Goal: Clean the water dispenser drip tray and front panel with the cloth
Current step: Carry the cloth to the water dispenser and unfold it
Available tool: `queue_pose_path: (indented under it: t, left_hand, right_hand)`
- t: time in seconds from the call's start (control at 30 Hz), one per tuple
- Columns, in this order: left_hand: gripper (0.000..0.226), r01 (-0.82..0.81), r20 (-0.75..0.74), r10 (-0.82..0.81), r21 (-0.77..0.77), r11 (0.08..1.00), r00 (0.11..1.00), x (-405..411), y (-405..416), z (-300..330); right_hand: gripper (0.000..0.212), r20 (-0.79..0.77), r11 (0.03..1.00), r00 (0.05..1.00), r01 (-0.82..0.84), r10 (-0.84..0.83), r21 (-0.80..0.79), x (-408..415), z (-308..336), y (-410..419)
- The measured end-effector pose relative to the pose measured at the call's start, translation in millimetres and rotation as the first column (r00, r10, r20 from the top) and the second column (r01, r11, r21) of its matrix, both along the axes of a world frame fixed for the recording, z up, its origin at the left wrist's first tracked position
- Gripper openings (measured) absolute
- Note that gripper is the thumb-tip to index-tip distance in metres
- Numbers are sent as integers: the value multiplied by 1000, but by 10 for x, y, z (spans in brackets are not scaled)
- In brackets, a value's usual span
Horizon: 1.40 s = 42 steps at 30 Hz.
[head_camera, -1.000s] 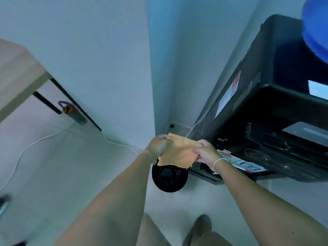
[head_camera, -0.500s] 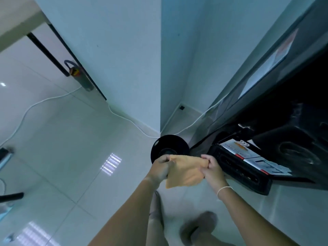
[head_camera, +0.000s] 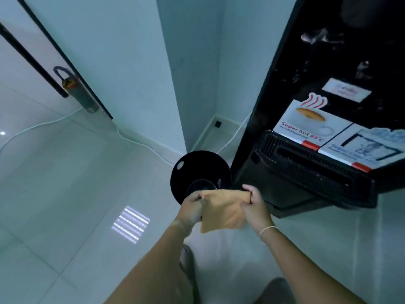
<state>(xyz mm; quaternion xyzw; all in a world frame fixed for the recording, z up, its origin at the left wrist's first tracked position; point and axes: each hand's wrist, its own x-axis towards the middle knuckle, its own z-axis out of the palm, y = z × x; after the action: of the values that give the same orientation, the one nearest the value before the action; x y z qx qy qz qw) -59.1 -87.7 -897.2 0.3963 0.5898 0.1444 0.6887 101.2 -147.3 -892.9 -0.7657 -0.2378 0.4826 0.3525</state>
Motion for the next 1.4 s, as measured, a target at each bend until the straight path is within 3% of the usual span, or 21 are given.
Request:
queue_pose_path:
  t: [0.2, 0.33, 0.53, 1.0, 1.17, 1.4]
  left_hand:
    - [15, 32, 27, -38, 200, 979, 999, -130, -200, -132]
    - [20, 50, 10, -52, 153, 987, 999, -305, -554, 64]
    - [21, 49, -7, -49, 236, 970, 999, -308, -470, 124]
    - [10, -23, -74, 26, 41, 999, 997, -172, -7, -779]
    - [14, -36, -103, 42, 61, 997, 994, -212, 144, -899]
    - [15, 34, -204, 8, 204, 978, 979, -256, 293, -1266]
  right_hand:
    - [57, 53, 981, 997, 53, -64, 185, -124, -163, -204]
    - [57, 39, 986, 996, 71, -77, 150, -326, 24, -555]
    - [53, 100, 980, 990, 77, -97, 182, -295, 70, -463]
    - [46, 19, 992, 992, 124, -123, -20, -236, -945, 54]
    - [47, 39, 997, 997, 68, -67, -31, -261, -1058, 221]
    - [48, 137, 997, 987, 76, -79, 26, -347, -1259, 327]
